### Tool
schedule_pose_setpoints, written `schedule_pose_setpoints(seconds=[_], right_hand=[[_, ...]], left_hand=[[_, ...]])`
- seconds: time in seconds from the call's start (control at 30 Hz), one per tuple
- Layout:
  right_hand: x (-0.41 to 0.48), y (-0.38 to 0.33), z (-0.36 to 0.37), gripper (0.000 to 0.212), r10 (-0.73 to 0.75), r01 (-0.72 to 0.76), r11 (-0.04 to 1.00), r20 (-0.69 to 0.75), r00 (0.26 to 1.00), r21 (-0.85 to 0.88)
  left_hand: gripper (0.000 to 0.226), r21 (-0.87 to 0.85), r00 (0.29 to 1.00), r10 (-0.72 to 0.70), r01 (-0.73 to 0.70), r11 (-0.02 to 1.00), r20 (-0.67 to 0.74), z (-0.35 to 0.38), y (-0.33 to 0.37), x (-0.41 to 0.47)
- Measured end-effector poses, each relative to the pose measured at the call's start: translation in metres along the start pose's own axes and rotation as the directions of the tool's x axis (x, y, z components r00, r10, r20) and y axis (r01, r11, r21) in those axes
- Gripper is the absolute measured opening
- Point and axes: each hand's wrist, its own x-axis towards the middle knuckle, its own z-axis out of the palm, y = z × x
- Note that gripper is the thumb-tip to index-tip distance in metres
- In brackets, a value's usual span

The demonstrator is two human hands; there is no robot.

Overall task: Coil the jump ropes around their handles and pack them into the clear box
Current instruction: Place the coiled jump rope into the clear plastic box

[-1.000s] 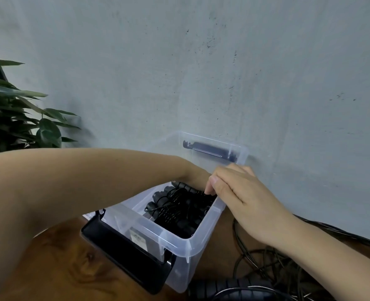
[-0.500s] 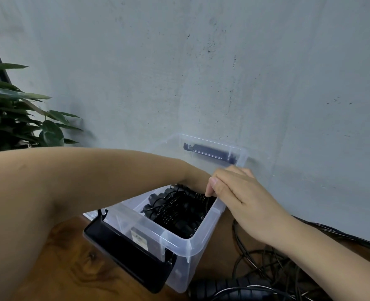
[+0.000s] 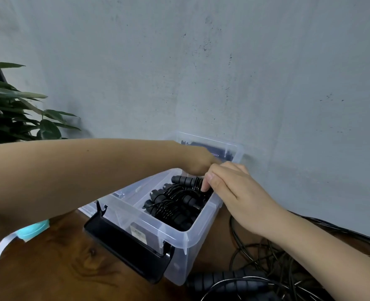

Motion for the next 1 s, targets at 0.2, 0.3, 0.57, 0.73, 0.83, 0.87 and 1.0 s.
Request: schedule_pose_setpoints(seconds=[0.2, 0.3, 0.57, 0.73, 0.83, 0.87, 1.0], right_hand=[[-0.005, -0.01, -0.005, 0.039, 0.004, -0.004, 1.0, 0.013, 1.0, -0.012], [-0.023, -0.018, -0.016, 0.039, 0.041, -0.041, 0.999, -0.006, 0.999, 0.018], [-0.12, -0.025, -0.075, 0.027, 0.269, -0.271, 0.962, -0.053, 0.962, -0.043], [-0.198, -0.03, -0.104, 0.029, 0.389, -0.387, 0.906, -0.022, 0.921, -0.173], [-0.25, -0.033, -0.12, 0.032, 0.445, -0.432, 0.866, -0.007, 0.896, -0.252], [-0.265, -0.034, -0.125, 0.033, 0.462, -0.445, 0.853, -0.003, 0.887, -0.272], [-0.326, -0.035, -0.153, 0.027, 0.545, -0.546, 0.776, -0.102, 0.832, -0.316]], left_hand=[[0.035, -0.233, 0.989, -0.088, 0.058, 0.971, -0.122, -0.021, 0.018, -0.025], [0.031, -0.312, 0.96, -0.182, 0.109, 0.944, -0.214, -0.032, 0.024, -0.045], [0.022, -0.539, 0.818, -0.258, -0.074, 0.839, -0.514, -0.044, 0.087, -0.105], [0.026, -0.437, 0.782, -0.092, -0.242, 0.866, -0.617, -0.023, 0.163, -0.108], [0.025, -0.401, 0.781, -0.027, -0.29, 0.869, -0.625, -0.006, 0.214, -0.101], [0.023, -0.418, 0.787, -0.022, -0.304, 0.856, -0.617, 0.001, 0.229, -0.1], [0.018, -0.501, 0.843, 0.033, -0.351, 0.791, -0.537, 0.028, 0.292, -0.084]])
